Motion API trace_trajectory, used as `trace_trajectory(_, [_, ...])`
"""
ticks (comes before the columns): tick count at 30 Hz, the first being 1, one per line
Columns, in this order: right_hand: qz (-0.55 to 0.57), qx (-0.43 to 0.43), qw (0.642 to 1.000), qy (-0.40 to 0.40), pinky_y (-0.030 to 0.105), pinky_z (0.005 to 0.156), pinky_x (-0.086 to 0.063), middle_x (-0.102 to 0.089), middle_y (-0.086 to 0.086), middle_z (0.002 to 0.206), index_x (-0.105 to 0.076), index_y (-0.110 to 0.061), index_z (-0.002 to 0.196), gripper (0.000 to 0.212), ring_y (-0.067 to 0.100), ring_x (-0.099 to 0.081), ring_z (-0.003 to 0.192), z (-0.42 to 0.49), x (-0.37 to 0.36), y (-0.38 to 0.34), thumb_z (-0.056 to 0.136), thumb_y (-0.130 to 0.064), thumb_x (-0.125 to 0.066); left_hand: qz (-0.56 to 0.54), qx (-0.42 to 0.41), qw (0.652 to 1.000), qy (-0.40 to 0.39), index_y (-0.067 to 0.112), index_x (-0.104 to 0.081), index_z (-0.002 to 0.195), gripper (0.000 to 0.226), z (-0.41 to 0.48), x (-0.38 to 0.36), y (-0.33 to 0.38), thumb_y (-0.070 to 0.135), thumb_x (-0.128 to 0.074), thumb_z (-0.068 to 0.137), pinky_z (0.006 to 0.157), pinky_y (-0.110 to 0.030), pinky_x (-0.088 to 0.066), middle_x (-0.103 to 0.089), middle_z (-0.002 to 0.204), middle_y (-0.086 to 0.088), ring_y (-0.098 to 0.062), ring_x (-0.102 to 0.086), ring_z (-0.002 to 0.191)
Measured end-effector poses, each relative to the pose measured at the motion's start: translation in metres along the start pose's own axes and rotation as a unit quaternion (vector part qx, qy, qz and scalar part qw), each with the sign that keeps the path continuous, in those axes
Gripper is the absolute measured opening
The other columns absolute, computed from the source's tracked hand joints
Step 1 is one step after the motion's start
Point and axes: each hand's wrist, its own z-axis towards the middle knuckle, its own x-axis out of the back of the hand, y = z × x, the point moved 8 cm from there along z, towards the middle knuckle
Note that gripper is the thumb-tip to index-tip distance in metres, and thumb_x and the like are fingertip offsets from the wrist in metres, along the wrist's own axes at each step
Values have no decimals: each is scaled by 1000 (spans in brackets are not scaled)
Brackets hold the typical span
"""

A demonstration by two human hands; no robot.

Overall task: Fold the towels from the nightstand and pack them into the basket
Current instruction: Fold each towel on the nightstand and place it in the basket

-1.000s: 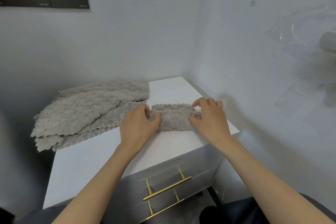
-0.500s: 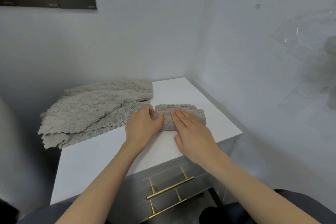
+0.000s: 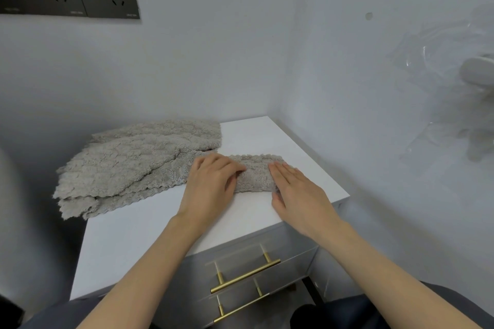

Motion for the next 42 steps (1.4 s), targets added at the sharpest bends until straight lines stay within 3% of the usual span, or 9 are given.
trace_trajectory(5, [52,-15,998,19,21,111,-24,-24,-9,157,-19,-31,151,57,8,-22,144,4,1,7,98,-24,-38,24,10,998,-51,19,-69,113,37,-5,-3,0,19,-69,76,97,-31,-31,-69,105,4,-19,-59,108])
trace_trajectory(9, [80,-31,996,23,27,92,-44,-35,-12,150,-28,-33,148,57,8,-29,137,9,1,12,95,-16,-41,-21,58,992,-106,23,-57,129,49,-5,-15,-11,17,-63,80,103,-29,-27,-60,123,7,-15,-49,121])
trace_trajectory(14, [96,-15,995,21,26,89,-40,-46,-10,140,-36,-30,145,52,11,-35,126,13,3,13,96,-15,-42,-60,86,986,-126,20,-54,128,45,-2,-20,-18,16,-60,84,103,-31,-33,-59,124,5,-15,-49,119])
trace_trajectory(19, [241,-45,969,-44,32,90,-38,-58,-7,116,-45,-31,135,39,14,-44,112,18,3,23,98,-20,-39,-215,152,942,-207,19,-57,123,31,0,-21,-26,16,-54,92,82,-28,-42,-64,103,-2,-18,-56,94])
trace_trajectory(23, [333,-79,937,-72,30,82,-40,-61,-9,99,-54,-31,118,25,12,-53,96,17,3,31,100,-31,-38,-263,194,914,-240,8,-53,85,22,-2,-23,-29,26,-49,97,54,-26,-23,-36,67,5,-7,-29,56])
trace_trajectory(26, [362,-104,923,-78,22,75,-39,-64,-9,93,-60,-32,102,20,10,-55,90,18,3,36,99,-37,-41,-261,227,905,-247,17,-33,69,36,-4,-24,-32,34,-48,97,54,-28,-20,-30,64,7,-10,-26,56])
trace_trajectory(31, [295,-107,946,-87,29,81,-36,-62,-2,100,-62,-20,97,27,19,-51,100,24,1,33,100,-34,-39,-166,239,927,-238,17,-32,67,40,-2,-29,-36,38,-45,98,53,-32,-21,-34,63,3,-14,-31,57])
trace_trajectory(37, [262,-136,943,-154,33,68,-34,-55,3,85,-52,-1,93,39,20,-48,82,26,-6,30,100,-36,-35,-130,239,917,-292,18,-30,68,40,-4,-30,-34,39,-43,99,52,-30,-21,-36,66,2,-12,-31,58])
trace_trajectory(42, [255,-127,937,-202,31,56,-24,-39,2,68,-33,-14,72,29,16,-35,60,27,-6,25,97,-27,-41,-138,233,908,-320,17,-29,70,37,-7,-29,-29,35,-45,99,53,-29,-22,-34,68,1,-13,-29,59])
